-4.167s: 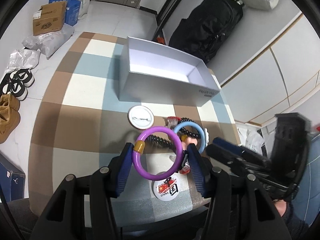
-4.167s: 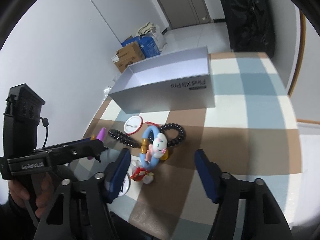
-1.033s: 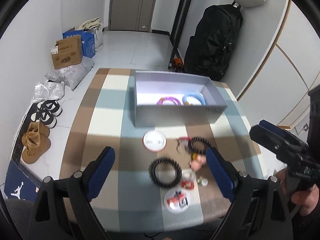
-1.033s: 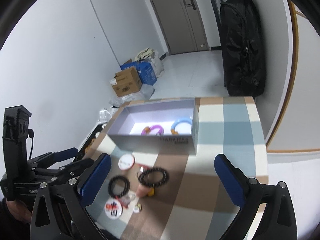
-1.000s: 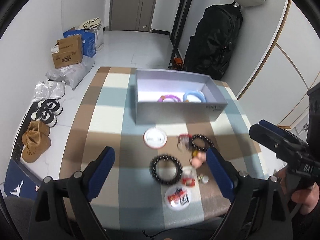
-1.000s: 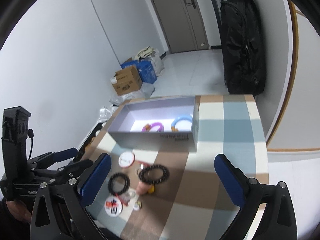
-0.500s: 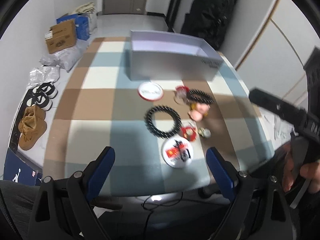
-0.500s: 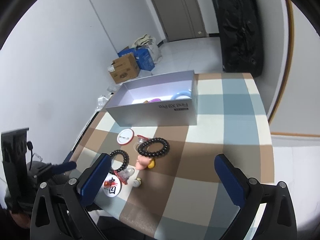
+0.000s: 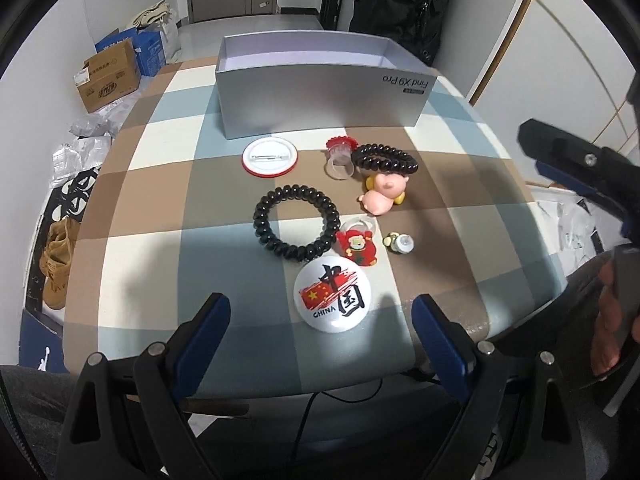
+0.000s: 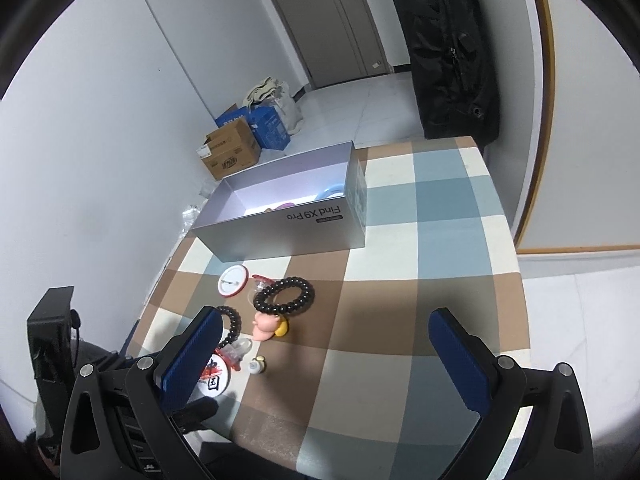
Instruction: Organize jewelry
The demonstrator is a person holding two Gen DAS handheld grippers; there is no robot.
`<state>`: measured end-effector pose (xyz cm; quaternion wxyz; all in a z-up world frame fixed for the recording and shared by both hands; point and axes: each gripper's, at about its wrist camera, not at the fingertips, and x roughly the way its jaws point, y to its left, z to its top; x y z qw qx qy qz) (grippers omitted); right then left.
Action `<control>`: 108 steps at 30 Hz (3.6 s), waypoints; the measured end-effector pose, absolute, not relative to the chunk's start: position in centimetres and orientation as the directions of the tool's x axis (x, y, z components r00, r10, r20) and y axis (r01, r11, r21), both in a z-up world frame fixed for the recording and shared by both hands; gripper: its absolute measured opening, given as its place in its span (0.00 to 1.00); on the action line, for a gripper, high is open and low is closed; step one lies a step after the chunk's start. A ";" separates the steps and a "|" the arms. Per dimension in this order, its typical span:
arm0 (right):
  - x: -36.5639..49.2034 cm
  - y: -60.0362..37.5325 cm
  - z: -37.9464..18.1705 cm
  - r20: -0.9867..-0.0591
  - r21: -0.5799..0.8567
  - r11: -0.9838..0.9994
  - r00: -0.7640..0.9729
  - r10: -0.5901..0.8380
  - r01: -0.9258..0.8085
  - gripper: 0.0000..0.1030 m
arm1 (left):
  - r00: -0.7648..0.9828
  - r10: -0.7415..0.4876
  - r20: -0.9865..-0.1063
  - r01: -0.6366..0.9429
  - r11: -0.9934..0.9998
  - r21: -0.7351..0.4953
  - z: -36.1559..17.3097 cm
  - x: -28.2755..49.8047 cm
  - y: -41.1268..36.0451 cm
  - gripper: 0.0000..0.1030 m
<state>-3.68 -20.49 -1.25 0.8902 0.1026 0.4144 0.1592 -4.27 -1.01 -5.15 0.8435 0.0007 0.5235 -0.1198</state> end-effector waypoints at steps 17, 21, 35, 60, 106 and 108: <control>-3.8 -21.4 -1.3 -0.704 0.320 0.932 0.616 0.353 -0.169 1.00 | 0.433 -0.175 -0.884 0.217 0.972 -0.086 -5.2 -4.5 -1.4 0.36; -3.8 -21.3 -1.4 -0.711 0.324 0.931 0.606 0.357 -0.169 1.00 | 0.428 -0.191 -0.883 0.212 0.971 -0.107 -5.1 -4.1 -1.2 0.36; -4.1 -17.5 -3.4 -0.782 0.261 0.915 0.488 0.387 -0.308 0.73 | 0.468 -0.273 -0.840 0.113 0.962 -0.249 -3.8 -3.6 1.5 0.36; -4.0 -10.2 -6.6 -0.855 0.090 0.872 0.412 0.316 -0.481 0.11 | 0.533 -0.370 -0.761 0.084 0.918 -0.387 -2.2 -2.9 4.9 0.36; 11.6 -15.8 0.8 -0.687 0.354 0.857 0.517 0.510 -0.375 0.11 | 0.494 -0.430 -0.756 0.201 0.902 -0.381 -0.7 10.8 1.1 0.36; 12.1 -16.0 0.2 -0.695 0.360 0.860 0.511 0.506 -0.362 0.11 | 0.492 -0.425 -0.760 0.200 0.905 -0.376 -1.1 11.0 1.1 0.36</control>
